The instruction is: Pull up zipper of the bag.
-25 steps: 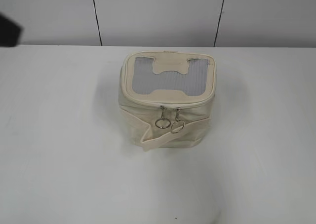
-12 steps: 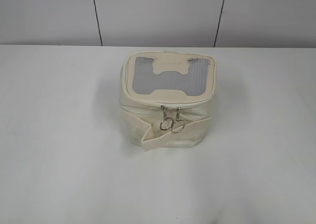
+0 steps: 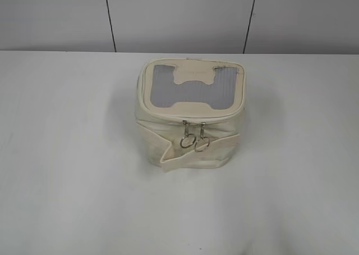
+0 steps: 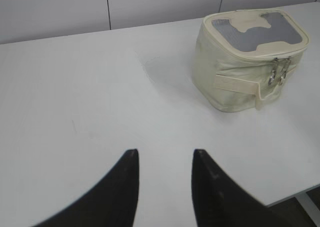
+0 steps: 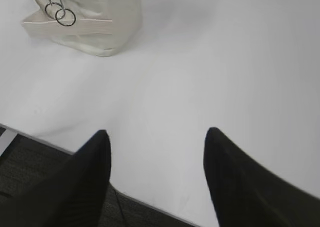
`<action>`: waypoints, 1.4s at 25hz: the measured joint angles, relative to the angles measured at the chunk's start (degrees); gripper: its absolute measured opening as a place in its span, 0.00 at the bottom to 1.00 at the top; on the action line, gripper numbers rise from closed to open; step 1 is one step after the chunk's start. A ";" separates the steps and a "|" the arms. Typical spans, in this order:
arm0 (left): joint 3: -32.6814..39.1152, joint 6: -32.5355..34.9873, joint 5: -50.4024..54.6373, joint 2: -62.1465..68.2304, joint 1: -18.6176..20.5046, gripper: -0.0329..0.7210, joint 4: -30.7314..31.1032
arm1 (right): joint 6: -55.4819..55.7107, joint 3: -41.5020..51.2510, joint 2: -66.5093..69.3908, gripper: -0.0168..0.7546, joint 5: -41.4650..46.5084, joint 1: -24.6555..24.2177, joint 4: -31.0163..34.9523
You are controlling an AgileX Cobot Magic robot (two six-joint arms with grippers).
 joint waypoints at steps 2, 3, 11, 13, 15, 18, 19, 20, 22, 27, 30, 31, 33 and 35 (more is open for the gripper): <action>0.00 0.37 0.01 0.00 0.00 0.41 -0.04 | 0.00 0.29 0.00 0.63 -0.98 0.00 0.00; 0.00 0.48 -0.06 0.00 0.00 0.41 -0.04 | 0.02 0.37 0.00 0.63 -1.19 0.00 0.06; 0.00 0.70 -0.06 0.00 0.09 0.41 -0.28 | 0.14 0.37 0.00 0.63 -1.39 -0.20 0.22; 0.00 0.70 -0.11 0.00 1.65 0.41 -0.33 | 0.14 0.37 0.00 0.63 -1.45 -2.31 0.23; 0.00 0.70 -0.11 0.00 4.84 0.41 -0.48 | 0.16 0.37 0.00 0.63 -1.45 -6.43 0.28; 0.00 0.70 -0.24 0.00 11.75 0.41 -0.48 | 0.16 0.37 0.00 0.63 -1.45 -12.71 0.28; 0.00 0.70 -0.24 0.00 14.85 0.41 -0.48 | 0.21 0.37 0.00 0.63 -1.45 -14.25 0.34; 0.00 0.70 -0.30 0.00 16.98 0.41 -0.48 | 0.21 0.37 0.00 0.63 -1.50 -15.36 0.34; 0.00 0.73 -0.36 0.00 20.34 0.41 -0.48 | 0.21 0.37 0.00 0.63 -1.50 -16.47 0.42; 0.00 0.73 -0.41 0.00 20.07 0.41 -0.50 | 0.24 0.37 0.00 0.63 -1.55 -16.81 0.47; 0.00 0.73 -0.41 0.00 19.81 0.41 -0.55 | 0.24 0.37 0.00 0.63 -1.55 -16.87 0.59; 0.00 0.73 -0.41 0.00 19.70 0.41 -0.55 | 0.24 0.37 0.00 0.63 -1.57 -16.89 0.65; 0.00 0.73 -0.43 0.00 19.69 0.41 -0.55 | 0.28 0.37 0.00 0.63 -1.57 -16.89 0.71; 0.00 0.73 -0.43 0.00 19.69 0.41 -0.55 | 0.28 0.37 0.00 0.63 -1.57 -16.89 0.71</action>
